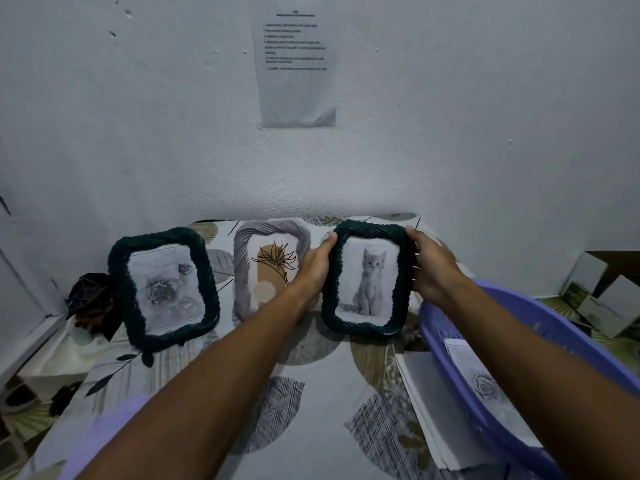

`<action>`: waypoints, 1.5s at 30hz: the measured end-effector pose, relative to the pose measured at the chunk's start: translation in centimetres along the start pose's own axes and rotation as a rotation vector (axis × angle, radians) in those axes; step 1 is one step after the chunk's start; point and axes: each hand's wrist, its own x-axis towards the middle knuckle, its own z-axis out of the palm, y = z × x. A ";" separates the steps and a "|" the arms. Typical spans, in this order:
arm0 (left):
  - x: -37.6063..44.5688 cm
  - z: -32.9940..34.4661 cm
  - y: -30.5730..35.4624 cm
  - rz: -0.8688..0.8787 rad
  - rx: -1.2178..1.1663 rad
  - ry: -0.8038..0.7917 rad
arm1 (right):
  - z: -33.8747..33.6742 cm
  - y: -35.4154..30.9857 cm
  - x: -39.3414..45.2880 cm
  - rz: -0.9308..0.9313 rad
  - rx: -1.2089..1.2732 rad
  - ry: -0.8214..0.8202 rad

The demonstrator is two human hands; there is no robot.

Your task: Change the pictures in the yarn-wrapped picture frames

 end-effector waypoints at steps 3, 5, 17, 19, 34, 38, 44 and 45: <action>0.6 0.1 -0.3 0.019 0.028 0.005 | 0.1 0.5 0.8 -0.003 0.052 0.019; 0.8 0.3 -0.4 0.021 0.038 0.017 | 0.2 0.8 1.3 -0.017 0.074 0.042; 2.4 1.8 -1.2 0.030 0.092 0.114 | 0.2 2.0 3.5 -0.056 0.166 0.162; 2.6 1.9 -1.4 0.022 0.099 0.126 | 0.1 2.3 3.9 -0.053 0.161 0.170; 3.5 2.2 -1.4 -0.012 0.113 0.182 | 0.3 3.5 6.3 -0.066 0.141 0.234; 3.9 2.3 -1.5 -0.021 0.096 0.173 | 0.3 3.6 6.6 -0.074 0.171 0.254; 4.4 2.5 -1.4 -0.041 0.100 0.188 | 0.3 3.7 6.9 -0.071 0.178 0.262; 4.4 2.5 -1.3 -0.044 0.108 0.192 | 0.3 3.8 7.0 -0.071 0.180 0.266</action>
